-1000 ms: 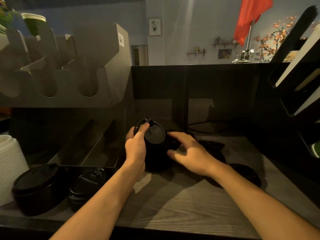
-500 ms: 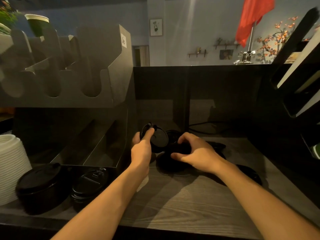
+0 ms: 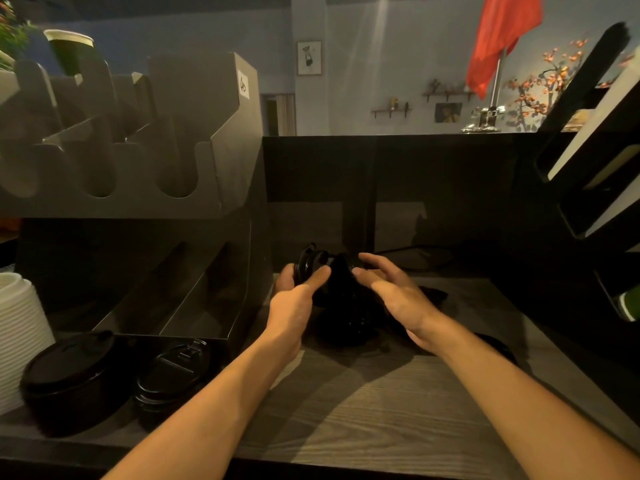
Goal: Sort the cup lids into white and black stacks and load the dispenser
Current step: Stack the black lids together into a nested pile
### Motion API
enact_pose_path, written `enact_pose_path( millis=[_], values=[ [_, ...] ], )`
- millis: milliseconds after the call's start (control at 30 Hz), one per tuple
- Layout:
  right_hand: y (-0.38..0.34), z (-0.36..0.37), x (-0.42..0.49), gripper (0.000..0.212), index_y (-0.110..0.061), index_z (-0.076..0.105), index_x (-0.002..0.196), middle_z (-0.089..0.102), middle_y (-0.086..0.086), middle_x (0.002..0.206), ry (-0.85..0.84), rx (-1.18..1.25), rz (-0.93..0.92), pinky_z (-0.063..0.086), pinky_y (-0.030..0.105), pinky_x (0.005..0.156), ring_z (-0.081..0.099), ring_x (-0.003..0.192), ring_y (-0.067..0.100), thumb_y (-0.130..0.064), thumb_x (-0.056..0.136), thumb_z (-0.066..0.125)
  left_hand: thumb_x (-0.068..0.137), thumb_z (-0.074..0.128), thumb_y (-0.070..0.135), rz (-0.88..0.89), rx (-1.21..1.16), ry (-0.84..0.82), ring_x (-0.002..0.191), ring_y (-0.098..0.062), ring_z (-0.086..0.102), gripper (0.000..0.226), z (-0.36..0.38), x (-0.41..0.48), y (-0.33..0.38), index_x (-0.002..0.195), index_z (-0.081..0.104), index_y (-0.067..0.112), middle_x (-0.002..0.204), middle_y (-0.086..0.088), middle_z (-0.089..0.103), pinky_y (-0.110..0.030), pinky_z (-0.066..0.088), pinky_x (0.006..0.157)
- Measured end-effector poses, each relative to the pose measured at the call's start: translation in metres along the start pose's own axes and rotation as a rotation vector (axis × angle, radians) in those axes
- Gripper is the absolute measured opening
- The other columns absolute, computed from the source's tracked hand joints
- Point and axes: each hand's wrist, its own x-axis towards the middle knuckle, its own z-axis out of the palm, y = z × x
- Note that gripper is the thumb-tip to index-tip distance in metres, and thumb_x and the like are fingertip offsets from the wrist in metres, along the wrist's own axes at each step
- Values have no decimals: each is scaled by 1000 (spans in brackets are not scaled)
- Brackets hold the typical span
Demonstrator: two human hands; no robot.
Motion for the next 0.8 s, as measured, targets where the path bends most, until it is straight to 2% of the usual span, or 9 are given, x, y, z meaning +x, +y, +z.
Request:
enact_pose_path(
  millis=[67, 100, 167, 267, 400, 500, 567, 667, 800],
  values=[
    [0, 2, 1, 66, -38, 48, 142, 56, -13, 120, 13, -9, -4, 42, 14, 76, 55, 104, -1, -50, 82, 72, 87, 78, 37, 0, -4, -49, 113, -16, 61, 62, 2, -3, 0, 140, 51, 24, 128, 1, 63, -32, 53, 90],
    [0, 2, 1, 71, -37, 51, 140, 59, -9, 121, 26, 5, -1, 46, 15, 77, 59, 106, 3, -55, 75, 74, 84, 80, 40, 1, -3, -80, 112, -17, 64, 64, 2, -3, 0, 139, 53, 23, 128, -1, 66, -31, 55, 88],
    [0, 1, 1, 75, -33, 59, 133, 66, -3, 119, 47, 44, 2, 53, 19, 81, 67, 107, 11, -62, 66, 75, 80, 80, 42, -13, -15, -149, 114, -23, 69, 64, 2, -2, -1, 137, 59, 23, 128, -6, 70, -42, 58, 96],
    [-4, -1, -1, 66, -27, 63, 117, 72, -3, 108, 79, 34, -22, 53, 20, 68, 72, 97, 11, -65, 65, 72, 93, 72, 29, 10, -33, -202, 114, -25, 70, 36, 3, -3, 0, 127, 65, 19, 119, -6, 75, -51, 53, 104],
    [-3, -1, 1, 71, -20, 60, 109, 72, 0, 103, 145, -34, -11, 55, 30, 76, 70, 96, 16, -72, 61, 70, 100, 61, 25, -4, -90, -270, 118, -24, 69, 30, 3, -5, 1, 129, 62, 16, 121, -5, 74, -44, 54, 102],
    [0, -2, 5, 51, -21, 63, 102, 73, 4, 94, 197, -10, -64, 58, 39, 83, 72, 90, 21, -61, 73, 74, 105, 50, 26, -21, -138, -323, 120, -22, 67, 32, 3, -9, 5, 133, 60, 14, 125, -6, 72, -37, 55, 95],
    [0, -3, 7, 39, -24, 65, 98, 72, 2, 86, 210, -40, -84, 58, 38, 75, 72, 82, 21, -57, 80, 74, 101, 55, 38, -35, -158, -368, 122, -21, 67, 42, 3, -9, 7, 137, 58, 16, 130, -6, 71, -39, 54, 99],
    [-1, -3, 5, 44, -22, 62, 96, 69, 0, 79, 215, -99, -46, 50, 32, 57, 66, 68, 19, -60, 79, 74, 81, 79, 41, -4, -81, -386, 117, -22, 70, 61, 3, -6, 2, 135, 58, 20, 126, -5, 73, -40, 56, 97],
    [-4, -1, 0, 41, -22, 59, 103, 71, 2, 87, 193, -80, -52, 44, 27, 47, 60, 58, 14, -55, 83, 72, 79, 76, 33, 49, -64, -332, 113, -25, 71, 53, 1, -1, -2, 128, 64, 20, 117, -6, 75, -41, 58, 94]
  ],
)
